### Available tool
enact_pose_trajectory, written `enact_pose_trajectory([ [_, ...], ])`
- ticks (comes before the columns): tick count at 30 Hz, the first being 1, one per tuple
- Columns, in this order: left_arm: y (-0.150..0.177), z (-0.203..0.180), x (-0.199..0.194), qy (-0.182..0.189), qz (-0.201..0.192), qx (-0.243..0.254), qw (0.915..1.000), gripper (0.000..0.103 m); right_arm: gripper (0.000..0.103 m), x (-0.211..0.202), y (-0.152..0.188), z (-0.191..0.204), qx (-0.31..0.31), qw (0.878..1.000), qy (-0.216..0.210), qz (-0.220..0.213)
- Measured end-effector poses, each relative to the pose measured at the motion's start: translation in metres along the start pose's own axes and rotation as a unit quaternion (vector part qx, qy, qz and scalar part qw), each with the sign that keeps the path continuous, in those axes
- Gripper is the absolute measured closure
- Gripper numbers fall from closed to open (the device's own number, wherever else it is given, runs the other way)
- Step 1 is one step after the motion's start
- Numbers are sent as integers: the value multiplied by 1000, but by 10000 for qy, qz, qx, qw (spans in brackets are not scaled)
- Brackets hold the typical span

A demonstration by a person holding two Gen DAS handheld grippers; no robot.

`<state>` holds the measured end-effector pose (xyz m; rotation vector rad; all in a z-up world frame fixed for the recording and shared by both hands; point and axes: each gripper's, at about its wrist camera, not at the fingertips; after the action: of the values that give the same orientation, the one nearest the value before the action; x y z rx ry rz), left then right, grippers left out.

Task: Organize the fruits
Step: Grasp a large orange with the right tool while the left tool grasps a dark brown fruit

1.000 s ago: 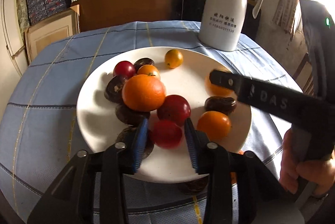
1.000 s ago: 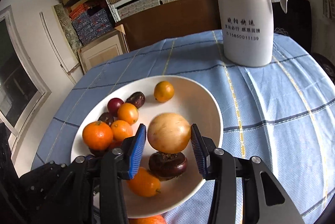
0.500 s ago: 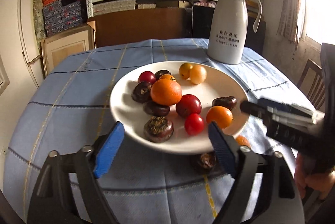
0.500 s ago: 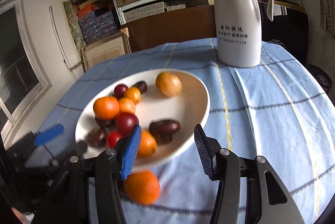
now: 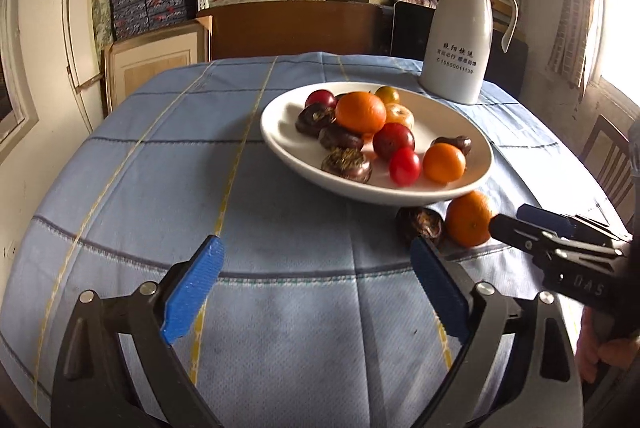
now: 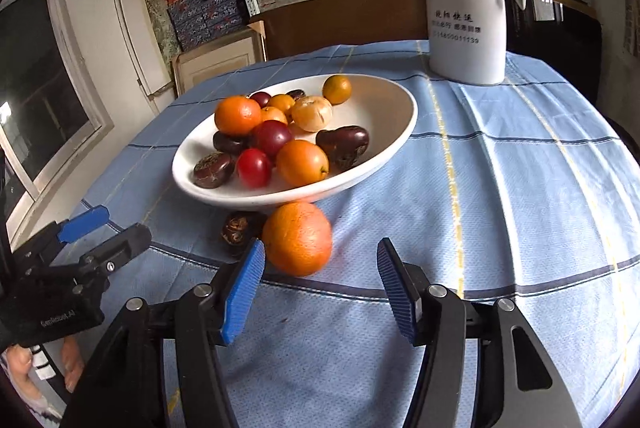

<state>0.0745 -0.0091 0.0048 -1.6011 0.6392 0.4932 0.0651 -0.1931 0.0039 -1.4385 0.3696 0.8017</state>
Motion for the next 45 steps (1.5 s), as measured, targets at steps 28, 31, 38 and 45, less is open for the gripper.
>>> enact_pose_trajectory([
  [28,3,-51,28,401,469,426,9972,9,61,-7,-7,-20,326,9994,-30,-99],
  [31,2,-66,37,337,500,608,9963,11,61,-11,-8,-25,425,9990,-40,-150],
  [38,0,-89,61,313,796,851,9927,33,61,-15,-9,-28,540,9983,-100,-213],
  [45,-6,-87,76,268,1011,701,9920,58,61,-17,-9,-28,556,9981,-154,-232],
])
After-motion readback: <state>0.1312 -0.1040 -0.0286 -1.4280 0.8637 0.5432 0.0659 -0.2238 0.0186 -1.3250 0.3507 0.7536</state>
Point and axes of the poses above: each gripper's, at about its wrist camera, not at the fingertips, and x roughly the way its jaws point, z to its left, y to its underside, and after that the axes turned 8 degrees about -x, right-handed
